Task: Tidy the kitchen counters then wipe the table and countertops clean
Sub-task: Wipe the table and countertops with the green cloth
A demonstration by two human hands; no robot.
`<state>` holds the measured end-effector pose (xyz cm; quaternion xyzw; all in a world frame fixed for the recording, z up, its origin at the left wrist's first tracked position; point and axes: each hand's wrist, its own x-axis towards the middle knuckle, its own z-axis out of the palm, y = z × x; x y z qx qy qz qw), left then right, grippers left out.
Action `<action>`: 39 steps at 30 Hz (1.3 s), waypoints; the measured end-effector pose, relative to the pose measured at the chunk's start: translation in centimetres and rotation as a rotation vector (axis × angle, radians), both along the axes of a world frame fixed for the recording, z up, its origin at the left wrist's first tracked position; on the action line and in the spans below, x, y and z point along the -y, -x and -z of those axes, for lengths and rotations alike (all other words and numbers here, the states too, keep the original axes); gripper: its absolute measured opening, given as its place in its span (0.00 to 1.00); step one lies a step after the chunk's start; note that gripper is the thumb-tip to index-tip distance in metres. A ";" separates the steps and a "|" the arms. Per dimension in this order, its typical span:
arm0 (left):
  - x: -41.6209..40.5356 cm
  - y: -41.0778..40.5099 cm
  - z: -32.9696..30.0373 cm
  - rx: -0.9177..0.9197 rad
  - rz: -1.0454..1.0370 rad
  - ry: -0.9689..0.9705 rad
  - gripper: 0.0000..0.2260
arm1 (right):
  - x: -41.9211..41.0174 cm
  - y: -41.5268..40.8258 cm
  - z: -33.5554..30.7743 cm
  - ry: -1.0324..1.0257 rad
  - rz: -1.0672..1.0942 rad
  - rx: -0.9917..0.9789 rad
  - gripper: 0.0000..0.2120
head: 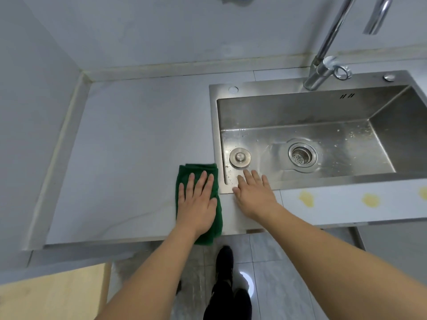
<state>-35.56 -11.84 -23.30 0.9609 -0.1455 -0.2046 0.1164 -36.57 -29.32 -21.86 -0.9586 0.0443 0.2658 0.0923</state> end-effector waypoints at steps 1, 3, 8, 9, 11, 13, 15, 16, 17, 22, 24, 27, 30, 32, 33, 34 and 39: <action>-0.3 0.8 -0.2 -0.045 0.003 0.002 0.27 | 0.2 1.4 -0.4 -0.015 0.019 0.046 0.27; -0.6 0.9 -1.0 -0.135 0.028 -0.019 0.27 | 0.5 4.8 -1.0 -0.027 0.048 0.104 0.27; -1.3 -1.3 -3.8 -0.316 0.054 0.021 0.33 | -0.9 9.4 -2.1 -0.044 -0.060 0.227 0.28; -1.8 -1.4 -4.2 -0.310 0.091 -0.008 0.35 | -1.7 9.4 -2.2 -0.041 -0.146 0.268 0.26; -2.6 -1.5 -4.6 -0.246 0.192 -0.124 0.37 | -3.3 9.4 -2.4 -0.068 -0.343 0.341 0.21; -3.1 -1.4 -4.4 -0.170 0.218 -0.200 0.36 | -5.1 9.2 -2.6 -0.127 -0.518 0.338 0.22; -3.7 -1.5 -3.9 -0.089 0.187 -0.228 0.33 | -6.9 8.8 -2.9 -0.179 -0.625 0.261 0.25; -4.2 -1.7 -3.8 -0.047 0.169 -0.238 0.31 | -7.6 8.6 -2.9 -0.177 -0.651 0.224 0.26; -4.7 -2.0 -3.7 -0.004 0.156 -0.253 0.29 | -8.2 8.5 -2.8 -0.153 -0.653 0.172 0.27; -6.9 -3.3 -4.1 0.070 0.110 -0.267 0.30 | -7.5 7.2 -2.1 -0.120 -0.653 0.182 0.25; -6.9 -3.5 -4.1 0.018 0.060 -0.209 0.29 | -6.3 6.6 -2.1 -0.158 -0.649 0.185 0.21; -5.5 -3.1 -4.1 -0.015 0.013 -0.167 0.25 | -4.1 6.2 -2.5 -0.175 -0.645 0.139 0.18; -4.9 -2.5 -4.1 -0.033 0.000 -0.171 0.24 | -3.1 5.5 -2.7 -0.160 -0.645 0.078 0.21; -3.6 -1.5 -4.3 -0.074 -0.021 -0.154 0.25 | -1.3 5.3 -2.9 -0.157 -0.628 0.043 0.24; -2.5 -0.9 -4.5 -0.097 -0.026 -0.145 0.25 | 0.0 5.2 -3.2 -0.152 -0.621 0.022 0.24; -1.6 -0.2 -4.6 -0.117 -0.026 -0.139 0.25 | 1.3 5.2 -3.4 -0.146 -0.627 -0.004 0.25; 5.5 2.7 -4.7 -0.164 -0.089 -0.054 0.24 | 8.7 4.6 -4.8 -0.004 -0.652 -0.214 0.23</action>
